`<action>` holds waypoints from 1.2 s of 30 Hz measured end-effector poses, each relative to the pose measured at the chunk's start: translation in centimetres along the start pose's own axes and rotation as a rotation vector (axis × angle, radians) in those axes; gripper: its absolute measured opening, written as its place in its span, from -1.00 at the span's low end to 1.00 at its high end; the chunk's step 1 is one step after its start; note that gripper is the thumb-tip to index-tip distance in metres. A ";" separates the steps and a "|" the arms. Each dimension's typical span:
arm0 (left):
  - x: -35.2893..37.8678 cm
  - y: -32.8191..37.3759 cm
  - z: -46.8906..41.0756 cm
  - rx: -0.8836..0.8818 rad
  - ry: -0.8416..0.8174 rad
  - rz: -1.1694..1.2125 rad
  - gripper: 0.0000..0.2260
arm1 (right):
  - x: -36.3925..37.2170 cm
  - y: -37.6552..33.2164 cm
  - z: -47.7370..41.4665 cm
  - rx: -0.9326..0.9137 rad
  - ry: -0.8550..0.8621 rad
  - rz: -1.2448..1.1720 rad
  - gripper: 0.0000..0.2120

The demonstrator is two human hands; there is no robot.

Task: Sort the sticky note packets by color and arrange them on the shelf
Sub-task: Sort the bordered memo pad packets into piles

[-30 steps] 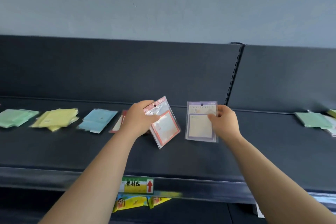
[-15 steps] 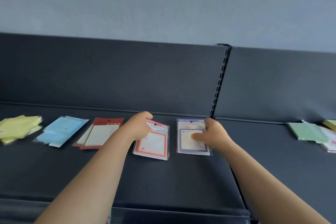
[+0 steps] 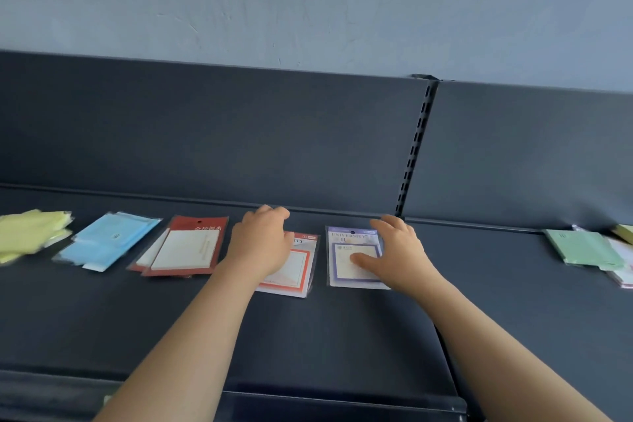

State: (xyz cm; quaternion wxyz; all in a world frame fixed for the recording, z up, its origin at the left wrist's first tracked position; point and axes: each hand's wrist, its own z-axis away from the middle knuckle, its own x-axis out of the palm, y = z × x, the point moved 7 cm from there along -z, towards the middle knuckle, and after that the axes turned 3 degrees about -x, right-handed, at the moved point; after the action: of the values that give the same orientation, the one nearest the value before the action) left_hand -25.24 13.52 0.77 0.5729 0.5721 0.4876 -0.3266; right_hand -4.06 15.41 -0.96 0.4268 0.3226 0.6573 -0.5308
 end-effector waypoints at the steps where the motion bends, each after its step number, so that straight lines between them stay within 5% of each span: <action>1: -0.3 0.6 0.3 0.032 0.035 0.017 -0.66 | -0.5 -0.4 0.5 -0.035 0.047 0.024 -0.38; 5: -0.9 3.8 1.4 0.171 0.108 0.077 -0.69 | -2.4 -0.2 2.9 -0.031 0.176 0.087 -0.61; 16: 2.3 14.5 5.3 0.456 0.050 0.131 -0.72 | -6.1 7.3 9.6 0.128 0.294 0.222 -0.55; 36: 14.4 43.3 7.2 0.744 -0.094 0.015 -0.70 | -17.7 35.8 16.5 0.446 0.249 0.293 -0.67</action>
State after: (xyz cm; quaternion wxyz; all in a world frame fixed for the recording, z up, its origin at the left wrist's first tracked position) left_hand 20.96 14.88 1.05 0.3500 0.7291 0.3045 -0.5032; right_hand 38.51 8.06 -1.29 0.3336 0.5626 0.5179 -0.5513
